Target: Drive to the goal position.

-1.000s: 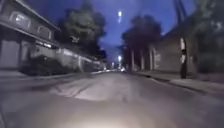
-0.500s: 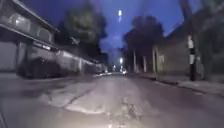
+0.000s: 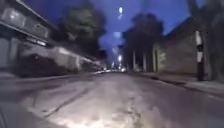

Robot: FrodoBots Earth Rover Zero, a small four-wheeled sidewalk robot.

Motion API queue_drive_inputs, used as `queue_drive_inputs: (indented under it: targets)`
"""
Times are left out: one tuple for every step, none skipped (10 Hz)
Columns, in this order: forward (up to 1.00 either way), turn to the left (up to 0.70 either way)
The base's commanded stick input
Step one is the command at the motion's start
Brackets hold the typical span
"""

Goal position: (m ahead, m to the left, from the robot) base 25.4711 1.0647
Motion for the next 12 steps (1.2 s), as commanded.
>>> queue_drive_inputs:
  targets:
    - [0.85, 0.00]
    - [0.85, -0.15]
    - [0.85, -0.31]
    - [0.85, -0.26]
    - [0.85, 0.00]
    - [0.85, 0.01]
    - [0.85, 0.01]
    - [0.85, 0.01]
    - [0.85, 0.01]
    - [0.85, 0.01]
    - [0.85, 0.00]
    - [0.85, -0.14]
